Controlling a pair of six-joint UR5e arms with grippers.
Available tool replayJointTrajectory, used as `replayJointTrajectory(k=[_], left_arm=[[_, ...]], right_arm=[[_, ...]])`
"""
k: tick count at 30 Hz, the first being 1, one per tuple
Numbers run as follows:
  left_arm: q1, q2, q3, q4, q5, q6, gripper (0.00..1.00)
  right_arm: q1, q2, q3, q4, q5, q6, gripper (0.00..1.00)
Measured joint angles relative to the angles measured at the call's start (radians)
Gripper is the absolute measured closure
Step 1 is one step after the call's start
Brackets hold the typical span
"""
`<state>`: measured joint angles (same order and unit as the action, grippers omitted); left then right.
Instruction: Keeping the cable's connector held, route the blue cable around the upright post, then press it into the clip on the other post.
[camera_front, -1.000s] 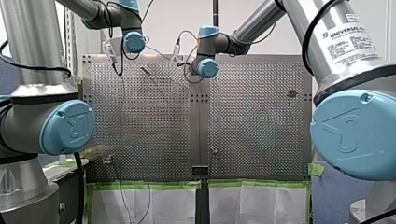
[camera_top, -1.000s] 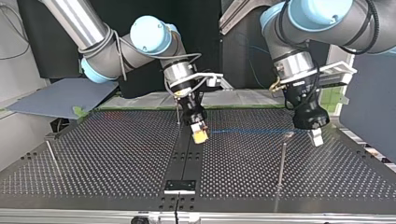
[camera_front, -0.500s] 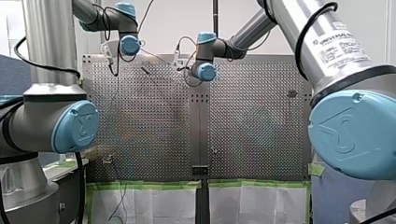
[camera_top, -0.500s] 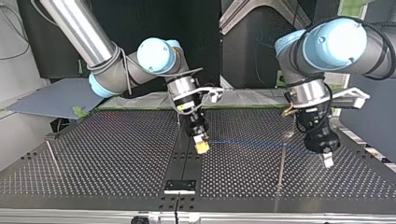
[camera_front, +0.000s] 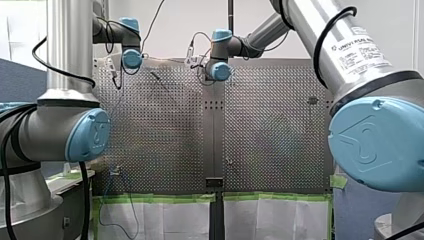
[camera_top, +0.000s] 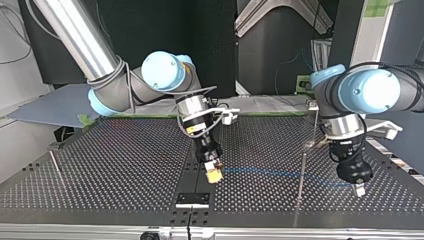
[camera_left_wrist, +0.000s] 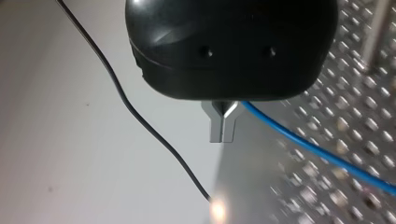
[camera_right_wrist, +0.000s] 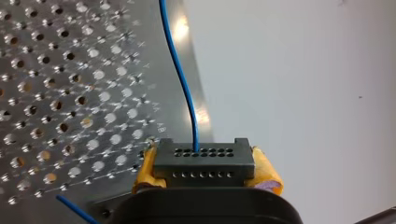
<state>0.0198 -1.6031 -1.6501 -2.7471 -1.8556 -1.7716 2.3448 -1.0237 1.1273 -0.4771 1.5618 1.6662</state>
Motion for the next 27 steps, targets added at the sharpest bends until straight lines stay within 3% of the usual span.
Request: replayJointTrajectory(k=[9, 16, 23, 27], left_arm=[[0.063, -0.035, 0.0, 0.023, 0.079, -0.024, 1.0], [0.049, -0.087, 0.0, 0.025, 0.136, -0.029, 1.0], [0.027, -0.137, 0.0, 0.003, 0.188, -0.025, 1.0], [0.018, -0.167, 0.0, -0.005, 0.186, -0.026, 1.0]], right_arm=[[-0.016, 0.049, -0.003, 0.009, 0.003, -0.008, 1.0], [-0.025, 0.079, -0.003, 0.019, 0.003, -0.033, 1.0], [-0.032, 0.104, -0.002, 0.029, 0.005, -0.038, 1.0], [-0.033, 0.115, 0.003, 0.04, 0.005, -0.042, 1.0]])
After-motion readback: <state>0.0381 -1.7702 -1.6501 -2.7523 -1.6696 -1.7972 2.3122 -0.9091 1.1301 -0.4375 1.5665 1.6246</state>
